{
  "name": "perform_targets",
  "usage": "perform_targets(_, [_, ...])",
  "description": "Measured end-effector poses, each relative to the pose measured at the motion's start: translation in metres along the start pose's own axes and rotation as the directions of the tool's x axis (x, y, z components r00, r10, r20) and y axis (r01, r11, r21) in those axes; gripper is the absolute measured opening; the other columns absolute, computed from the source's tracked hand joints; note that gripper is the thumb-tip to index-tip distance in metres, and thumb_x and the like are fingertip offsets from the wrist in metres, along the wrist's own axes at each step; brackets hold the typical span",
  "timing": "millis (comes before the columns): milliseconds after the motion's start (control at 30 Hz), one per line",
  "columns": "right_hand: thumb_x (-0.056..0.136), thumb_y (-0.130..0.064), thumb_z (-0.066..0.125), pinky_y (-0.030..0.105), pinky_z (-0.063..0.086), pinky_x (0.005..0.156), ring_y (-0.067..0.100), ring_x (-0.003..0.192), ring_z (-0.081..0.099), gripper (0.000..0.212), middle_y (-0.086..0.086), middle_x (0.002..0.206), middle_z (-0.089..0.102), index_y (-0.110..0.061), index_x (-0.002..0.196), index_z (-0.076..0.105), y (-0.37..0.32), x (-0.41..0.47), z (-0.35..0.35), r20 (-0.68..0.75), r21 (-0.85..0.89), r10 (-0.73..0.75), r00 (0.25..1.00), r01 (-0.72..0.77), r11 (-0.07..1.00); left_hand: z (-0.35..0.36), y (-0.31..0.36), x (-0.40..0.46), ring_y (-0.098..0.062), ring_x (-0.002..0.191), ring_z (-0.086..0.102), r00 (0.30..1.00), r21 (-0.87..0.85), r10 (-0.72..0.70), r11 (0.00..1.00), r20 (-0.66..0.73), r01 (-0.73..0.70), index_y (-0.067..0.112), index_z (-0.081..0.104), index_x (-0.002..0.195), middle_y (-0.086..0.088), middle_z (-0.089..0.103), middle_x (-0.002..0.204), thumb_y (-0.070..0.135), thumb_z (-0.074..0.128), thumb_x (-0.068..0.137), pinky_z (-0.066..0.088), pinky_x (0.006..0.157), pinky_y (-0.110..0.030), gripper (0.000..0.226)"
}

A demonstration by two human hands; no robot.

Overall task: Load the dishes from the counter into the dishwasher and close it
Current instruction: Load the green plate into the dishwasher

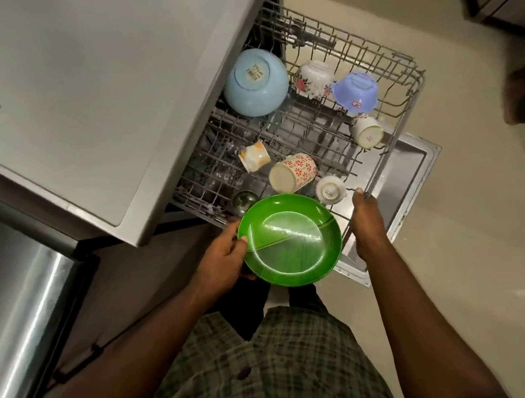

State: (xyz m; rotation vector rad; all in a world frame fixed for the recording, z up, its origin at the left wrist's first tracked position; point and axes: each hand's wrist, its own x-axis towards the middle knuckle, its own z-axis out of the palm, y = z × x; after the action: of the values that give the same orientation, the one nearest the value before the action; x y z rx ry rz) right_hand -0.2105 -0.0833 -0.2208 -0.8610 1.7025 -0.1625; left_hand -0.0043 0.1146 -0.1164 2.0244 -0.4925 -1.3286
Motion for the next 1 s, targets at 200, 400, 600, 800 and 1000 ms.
perform_targets(200, [0.103, -0.061, 0.04, 0.042, 0.046, 0.096, 0.023, 0.11, 0.056, 0.056, 0.001, 0.115, 0.059, -0.02, 0.138, 0.055, -0.016, 0.002, 0.032, 0.164, 0.022, -0.003, 0.987, -0.001, 1.0, -0.015, -0.009, -0.011, -0.013, 0.099, 0.07, 1.0, 0.006, 0.001, 1.0, -0.024, -0.001, 0.031, 0.06, 0.136, -0.01, 0.071, 0.119, 0.023, 0.051, 0.103, 0.06, 0.074, -0.02, 0.035])
perform_targets(400, [0.108, -0.059, 0.039, 0.053, 0.043, 0.117, 0.031, 0.137, 0.054, 0.06, 0.012, 0.151, 0.056, -0.019, 0.15, 0.053, -0.047, 0.005, 0.07, 0.353, 0.021, -0.021, 0.936, 0.014, 1.0, -0.026, -0.016, -0.028, -0.025, 0.108, 0.071, 1.0, 0.102, -0.01, 0.995, -0.011, 0.011, 0.024, 0.053, 0.147, -0.006, 0.07, 0.125, 0.036, 0.049, 0.099, 0.061, 0.089, -0.052, 0.05])
perform_targets(600, [0.105, -0.068, 0.033, 0.055, 0.039, 0.119, 0.032, 0.141, 0.048, 0.071, 0.013, 0.161, 0.045, -0.021, 0.157, 0.044, -0.078, -0.002, 0.114, 0.458, -0.087, -0.017, 0.889, 0.064, 0.994, -0.038, -0.026, -0.04, -0.038, 0.107, 0.072, 0.997, 0.235, -0.027, 0.972, 0.066, 0.011, 0.034, 0.045, 0.148, -0.008, 0.069, 0.129, 0.023, 0.048, 0.11, 0.058, 0.092, -0.055, 0.04])
perform_targets(800, [0.106, -0.064, 0.034, 0.051, 0.037, 0.12, 0.03, 0.145, 0.045, 0.069, 0.013, 0.163, 0.042, -0.02, 0.159, 0.039, -0.106, -0.021, 0.171, 0.586, -0.034, -0.014, 0.81, 0.042, 0.999, -0.04, -0.031, -0.046, -0.026, 0.113, 0.07, 0.993, 0.301, -0.092, 0.951, 0.078, 0.065, 0.029, 0.043, 0.155, -0.003, 0.065, 0.137, 0.022, 0.046, 0.111, 0.056, 0.097, -0.047, 0.044])
perform_targets(1000, [0.11, -0.059, 0.027, 0.048, 0.038, 0.119, 0.027, 0.145, 0.046, 0.065, 0.013, 0.162, 0.043, -0.017, 0.157, 0.041, -0.131, -0.028, 0.219, 0.676, 0.044, -0.035, 0.736, 0.007, 0.999, -0.042, -0.023, -0.044, -0.028, 0.101, 0.073, 0.981, 0.278, -0.188, 0.946, 0.05, 0.167, 0.017, 0.049, 0.151, -0.01, 0.071, 0.121, 0.019, 0.045, 0.112, 0.058, 0.086, -0.032, 0.04])
